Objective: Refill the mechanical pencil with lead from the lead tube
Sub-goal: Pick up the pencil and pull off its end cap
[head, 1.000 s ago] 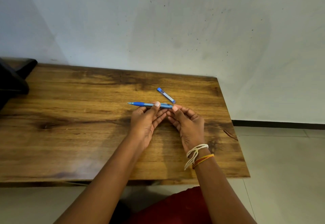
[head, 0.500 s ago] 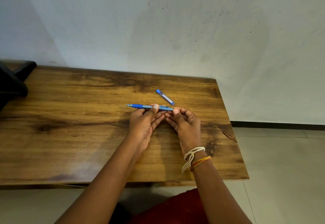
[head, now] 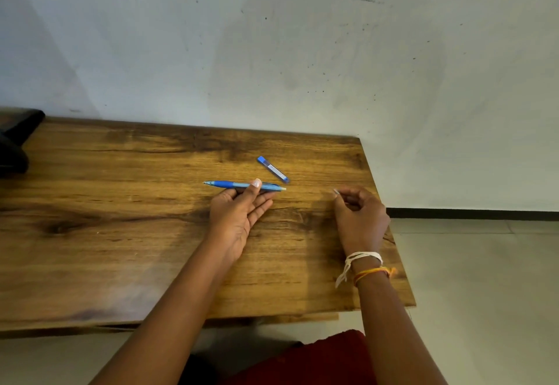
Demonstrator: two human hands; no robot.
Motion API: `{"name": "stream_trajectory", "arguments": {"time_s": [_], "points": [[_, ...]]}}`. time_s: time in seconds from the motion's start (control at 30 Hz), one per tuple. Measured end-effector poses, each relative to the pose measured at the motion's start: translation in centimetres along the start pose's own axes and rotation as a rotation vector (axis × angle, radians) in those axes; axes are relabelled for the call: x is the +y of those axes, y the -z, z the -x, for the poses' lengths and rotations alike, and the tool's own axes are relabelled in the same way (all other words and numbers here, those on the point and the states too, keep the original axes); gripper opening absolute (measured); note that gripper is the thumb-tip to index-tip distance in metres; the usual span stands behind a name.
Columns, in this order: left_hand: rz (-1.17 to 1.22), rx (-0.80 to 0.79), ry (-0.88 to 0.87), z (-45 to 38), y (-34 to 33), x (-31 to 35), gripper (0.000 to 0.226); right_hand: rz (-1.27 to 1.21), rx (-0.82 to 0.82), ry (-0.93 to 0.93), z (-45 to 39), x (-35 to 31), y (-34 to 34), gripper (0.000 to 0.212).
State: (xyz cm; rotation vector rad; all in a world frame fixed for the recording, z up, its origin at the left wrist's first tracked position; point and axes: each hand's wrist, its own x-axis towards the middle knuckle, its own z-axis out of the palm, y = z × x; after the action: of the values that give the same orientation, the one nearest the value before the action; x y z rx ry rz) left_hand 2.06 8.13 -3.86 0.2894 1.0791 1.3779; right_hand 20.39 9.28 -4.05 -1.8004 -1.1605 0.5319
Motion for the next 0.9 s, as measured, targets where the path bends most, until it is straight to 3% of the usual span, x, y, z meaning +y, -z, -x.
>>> {"name": "stream_trajectory", "arguments": {"time_s": [0.27,0.57,0.67,0.77,0.9], "points": [[-0.011,0.019,0.005,-0.2,0.0,0.2,0.012,0.159,-0.083,-0.041,-0.5,0.7,0.1,0.013],[0.012,0.033,0.012,-0.3,0.4,0.4,0.012,0.120,-0.125,-0.050,-0.4,0.5,0.3,0.020],[0.014,0.031,0.010,-0.3,0.4,0.5,0.011,0.083,-0.067,-0.064,0.2,0.0,0.1,0.029],[0.013,0.032,0.004,-0.2,0.5,0.6,0.011,0.048,0.036,0.087,1.7,-1.2,-0.9,0.024],[0.005,0.016,-0.012,-0.2,0.6,0.7,0.013,-0.077,-0.161,0.224,4.0,-2.8,-3.6,0.017]]}}
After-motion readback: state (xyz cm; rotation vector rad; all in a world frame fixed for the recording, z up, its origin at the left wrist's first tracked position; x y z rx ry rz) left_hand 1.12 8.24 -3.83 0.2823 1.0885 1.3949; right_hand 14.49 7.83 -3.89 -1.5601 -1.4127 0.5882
